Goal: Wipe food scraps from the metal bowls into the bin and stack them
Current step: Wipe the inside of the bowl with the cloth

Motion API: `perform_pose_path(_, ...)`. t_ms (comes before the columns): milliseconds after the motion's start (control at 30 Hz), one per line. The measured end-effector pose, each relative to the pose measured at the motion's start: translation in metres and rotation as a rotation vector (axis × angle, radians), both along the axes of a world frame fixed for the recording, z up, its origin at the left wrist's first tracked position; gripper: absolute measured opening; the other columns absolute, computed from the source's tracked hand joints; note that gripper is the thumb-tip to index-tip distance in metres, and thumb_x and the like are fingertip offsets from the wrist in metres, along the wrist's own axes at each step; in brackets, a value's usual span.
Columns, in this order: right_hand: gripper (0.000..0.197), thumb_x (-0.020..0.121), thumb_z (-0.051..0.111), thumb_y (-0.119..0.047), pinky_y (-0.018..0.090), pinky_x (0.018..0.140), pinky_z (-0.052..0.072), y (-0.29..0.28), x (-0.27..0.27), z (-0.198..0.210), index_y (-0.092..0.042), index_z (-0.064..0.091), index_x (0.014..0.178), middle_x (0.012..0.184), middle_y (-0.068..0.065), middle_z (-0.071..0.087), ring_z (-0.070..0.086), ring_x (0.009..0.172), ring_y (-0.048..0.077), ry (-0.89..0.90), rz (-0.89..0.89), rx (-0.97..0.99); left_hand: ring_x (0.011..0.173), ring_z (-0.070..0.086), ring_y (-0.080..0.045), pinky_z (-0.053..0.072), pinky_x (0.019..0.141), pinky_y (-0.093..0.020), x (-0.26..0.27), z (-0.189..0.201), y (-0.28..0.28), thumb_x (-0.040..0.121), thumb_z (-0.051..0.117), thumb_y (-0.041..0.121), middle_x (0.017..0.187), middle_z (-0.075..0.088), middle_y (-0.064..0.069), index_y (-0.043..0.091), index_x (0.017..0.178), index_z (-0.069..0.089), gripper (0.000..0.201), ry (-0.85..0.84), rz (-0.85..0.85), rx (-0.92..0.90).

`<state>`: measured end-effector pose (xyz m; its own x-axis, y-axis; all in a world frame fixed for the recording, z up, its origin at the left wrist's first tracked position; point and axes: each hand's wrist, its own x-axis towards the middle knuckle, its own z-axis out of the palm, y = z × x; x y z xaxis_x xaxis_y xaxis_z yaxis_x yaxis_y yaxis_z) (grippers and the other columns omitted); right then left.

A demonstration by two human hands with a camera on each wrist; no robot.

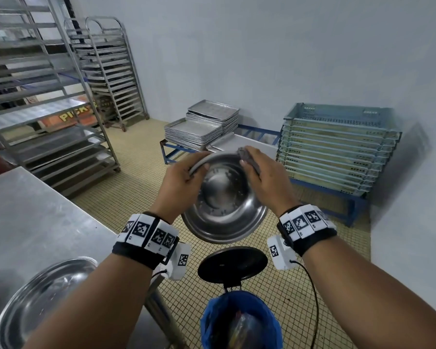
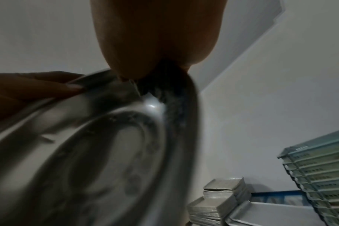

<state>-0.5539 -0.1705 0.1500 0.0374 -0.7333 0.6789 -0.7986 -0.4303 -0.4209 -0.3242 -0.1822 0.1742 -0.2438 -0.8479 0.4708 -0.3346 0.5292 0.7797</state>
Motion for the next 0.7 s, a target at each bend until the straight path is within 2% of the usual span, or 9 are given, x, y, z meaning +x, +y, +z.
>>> perform_pose_path(67, 0.04, 0.107, 0.048, -0.04, 0.035, 0.083, 0.056, -0.002, 0.005, 0.003, -0.022, 0.053, 0.142, 0.117, 0.004, 0.068, 0.067, 0.095, 0.022, 0.09, 0.002, -0.03, 0.103, 0.071, -0.005, 0.061, 0.092, -0.031, -0.006, -0.002, 0.003, 0.105, 0.062, 0.019, 0.114, 0.076, 0.007, 0.024, 0.136, 0.069, 0.032, -0.054, -0.022, 0.002)
perform_pose_path(133, 0.04, 0.107, 0.048, -0.04, 0.036, 0.082, 0.056, -0.005, 0.003, 0.006, -0.024, 0.053, 0.144, 0.117, 0.004, 0.068, 0.067, 0.094, 0.022, 0.103, 0.013, -0.02, 0.101, 0.072, -0.007, 0.061, 0.092, -0.035, -0.006, -0.003, 0.003, 0.105, 0.063, 0.019, 0.111, 0.077, 0.007, 0.026, 0.134, 0.07, 0.031, -0.025, -0.019, 0.025)
perform_pose_path(233, 0.04, 0.108, 0.047, -0.041, 0.031, 0.074, 0.059, -0.005, -0.006, -0.005, -0.022, 0.052, 0.142, 0.101, -0.005, 0.069, 0.063, 0.077, 0.005, -0.064, -0.009, 0.012, 0.099, 0.074, -0.016, 0.062, 0.09, -0.045, 0.003, -0.002, -0.002, 0.105, 0.064, 0.019, 0.105, 0.078, 0.007, 0.03, 0.124, 0.074, 0.024, 0.129, 0.041, 0.046)
perform_pose_path(300, 0.039, 0.108, 0.046, -0.041, 0.029, 0.065, 0.058, -0.003, -0.006, -0.013, -0.02, 0.052, 0.14, 0.092, -0.011, 0.066, 0.057, 0.068, -0.003, -0.116, -0.031, 0.009, 0.098, 0.074, -0.016, 0.062, 0.088, -0.042, 0.004, -0.002, -0.002, 0.105, 0.064, 0.018, 0.104, 0.078, 0.008, 0.038, 0.117, 0.073, 0.025, 0.168, 0.067, 0.044)
perform_pose_path(467, 0.042, 0.107, 0.045, -0.04, 0.029, 0.071, 0.053, -0.008, 0.004, -0.003, -0.018, 0.053, 0.142, 0.117, 0.008, 0.068, 0.067, 0.09, 0.022, 0.072, -0.073, -0.055, 0.099, 0.073, -0.007, 0.06, 0.088, -0.03, -0.006, -0.008, 0.005, 0.105, 0.062, 0.015, 0.107, 0.077, 0.011, 0.032, 0.126, 0.071, 0.029, 0.086, -0.003, 0.044)
perform_pose_path(533, 0.045, 0.107, 0.046, -0.039, 0.033, 0.077, 0.055, -0.007, 0.003, -0.005, -0.015, 0.054, 0.144, 0.123, 0.011, 0.066, 0.066, 0.101, 0.026, 0.108, -0.076, -0.061, 0.1, 0.074, -0.011, 0.061, 0.09, -0.038, -0.004, -0.01, 0.003, 0.105, 0.063, 0.015, 0.107, 0.078, 0.01, 0.034, 0.124, 0.072, 0.028, 0.104, 0.004, 0.055)
perform_pose_path(600, 0.044, 0.106, 0.047, -0.039, 0.043, 0.095, 0.051, -0.004, 0.0, -0.013, -0.016, 0.057, 0.141, 0.133, 0.016, 0.058, 0.056, 0.118, 0.03, 0.109, -0.202, -0.139, 0.099, 0.074, -0.016, 0.062, 0.09, -0.047, -0.002, -0.013, 0.0, 0.105, 0.062, 0.017, 0.105, 0.078, 0.009, 0.035, 0.121, 0.072, 0.027, 0.114, 0.047, 0.063)
perform_pose_path(633, 0.043, 0.105, 0.048, -0.041, 0.043, 0.098, 0.045, -0.001, 0.001, -0.018, -0.019, 0.059, 0.14, 0.133, 0.019, 0.055, 0.052, 0.118, 0.031, 0.119, -0.302, -0.208, 0.098, 0.074, -0.016, 0.062, 0.089, -0.048, -0.003, -0.015, -0.001, 0.105, 0.062, 0.017, 0.104, 0.078, 0.009, 0.033, 0.122, 0.072, 0.025, 0.116, 0.072, 0.059)
perform_pose_path(700, 0.044, 0.105, 0.046, -0.045, 0.036, 0.092, 0.04, 0.003, 0.012, -0.028, -0.023, 0.06, 0.14, 0.123, 0.019, 0.054, 0.047, 0.107, 0.025, 0.164, -0.36, -0.301, 0.097, 0.074, -0.012, 0.062, 0.089, -0.046, -0.002, -0.02, -0.001, 0.105, 0.062, 0.018, 0.105, 0.078, 0.009, 0.028, 0.124, 0.072, 0.023, 0.121, 0.121, 0.044)
